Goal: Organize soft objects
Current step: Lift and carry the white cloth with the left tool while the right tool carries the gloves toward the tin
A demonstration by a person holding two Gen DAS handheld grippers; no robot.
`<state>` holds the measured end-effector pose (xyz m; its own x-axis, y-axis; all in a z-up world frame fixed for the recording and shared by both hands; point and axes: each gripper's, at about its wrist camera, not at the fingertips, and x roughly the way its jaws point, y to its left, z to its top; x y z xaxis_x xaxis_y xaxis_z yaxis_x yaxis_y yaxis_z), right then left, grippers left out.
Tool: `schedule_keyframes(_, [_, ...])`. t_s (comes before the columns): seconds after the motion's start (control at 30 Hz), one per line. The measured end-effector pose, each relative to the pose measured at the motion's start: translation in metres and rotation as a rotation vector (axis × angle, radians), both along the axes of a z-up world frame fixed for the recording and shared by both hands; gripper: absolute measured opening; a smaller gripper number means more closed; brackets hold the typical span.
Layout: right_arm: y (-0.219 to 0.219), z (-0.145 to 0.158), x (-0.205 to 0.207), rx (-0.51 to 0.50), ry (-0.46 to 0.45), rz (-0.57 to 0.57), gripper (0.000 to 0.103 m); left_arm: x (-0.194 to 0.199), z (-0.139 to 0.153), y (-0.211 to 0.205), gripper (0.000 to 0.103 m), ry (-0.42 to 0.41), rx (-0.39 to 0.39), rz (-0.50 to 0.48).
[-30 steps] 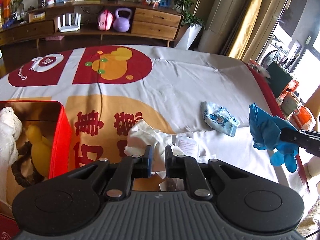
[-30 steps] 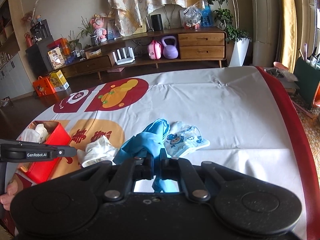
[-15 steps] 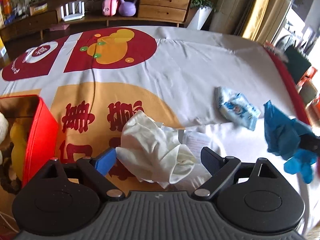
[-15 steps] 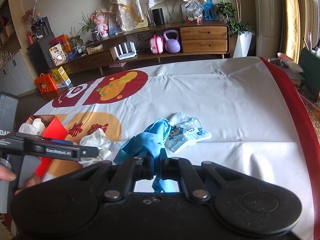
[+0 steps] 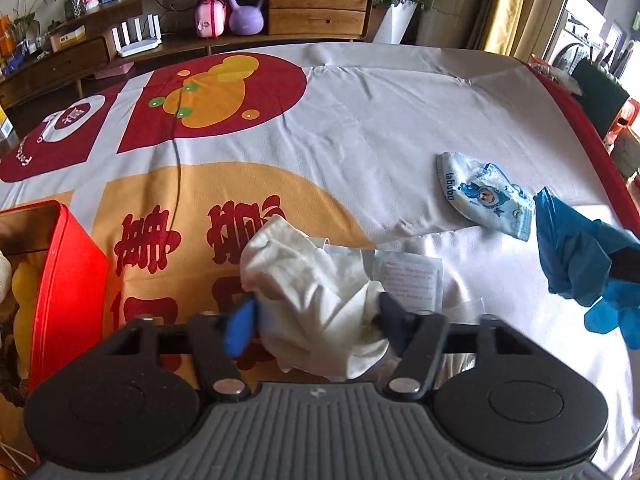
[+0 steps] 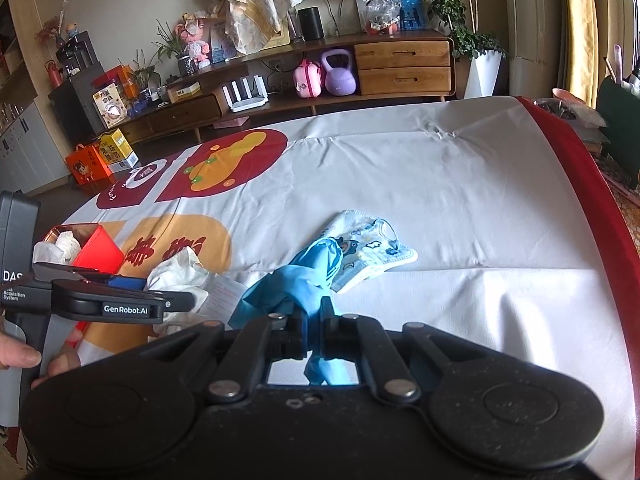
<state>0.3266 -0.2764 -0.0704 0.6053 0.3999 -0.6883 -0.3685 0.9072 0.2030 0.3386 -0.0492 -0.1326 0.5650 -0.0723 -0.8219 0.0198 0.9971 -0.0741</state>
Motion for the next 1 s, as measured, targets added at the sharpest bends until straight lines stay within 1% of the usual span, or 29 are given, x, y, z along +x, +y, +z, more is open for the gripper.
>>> schedule_keyframes(0.03, [0.000, 0.000, 0.000, -0.001, -0.001, -0.001, 0.005, -0.001, 0.000, 0.000, 0.045, -0.002, 0.001, -0.006])
schedule_keyframes(0.07, [0.000, 0.000, 0.000, 0.000, 0.000, -0.001, 0.005, -0.001, 0.000, 0.001, 0.036, -0.004, 0.003, -0.009])
schedule_keyframes(0.1, [0.000, 0.000, 0.000, 0.000, 0.000, -0.001, 0.005, -0.002, 0.000, 0.001, 0.033, -0.005, 0.006, -0.009])
schedule_keyframes(0.13, [0.000, 0.000, -0.001, -0.002, -0.001, -0.002, 0.005, -0.003, 0.000, 0.002, 0.033, -0.009, 0.005, -0.008])
schedule_keyframes(0.2, [0.001, 0.000, 0.000, -0.005, 0.000, -0.002, 0.005, -0.006, 0.002, 0.006, 0.024, -0.017, -0.003, -0.008])
schedule_keyframes(0.3, [0.002, 0.000, -0.002, -0.007, 0.000, -0.005, 0.005, -0.009, 0.007, 0.011, 0.018, -0.034, -0.001, -0.003])
schedule_keyframes(0.53, [0.008, 0.008, -0.010, -0.011, -0.012, -0.002, 0.005, -0.020, 0.028, 0.033, 0.017, -0.079, -0.049, 0.024])
schedule_keyframes(0.8, [0.024, 0.031, -0.028, 0.001, -0.045, 0.027, 0.005, -0.041, 0.056, 0.051, 0.017, -0.115, -0.081, 0.021])
schedule_keyframes(0.9, [0.031, 0.040, -0.035, 0.005, -0.058, 0.039, 0.005, -0.047, 0.066, 0.058, 0.016, -0.124, -0.125, 0.021])
schedule_keyframes(1.0, [0.038, 0.047, -0.042, 0.013, -0.066, 0.052, 0.005, -0.053, 0.083, 0.061, 0.016, -0.157, -0.137, 0.013])
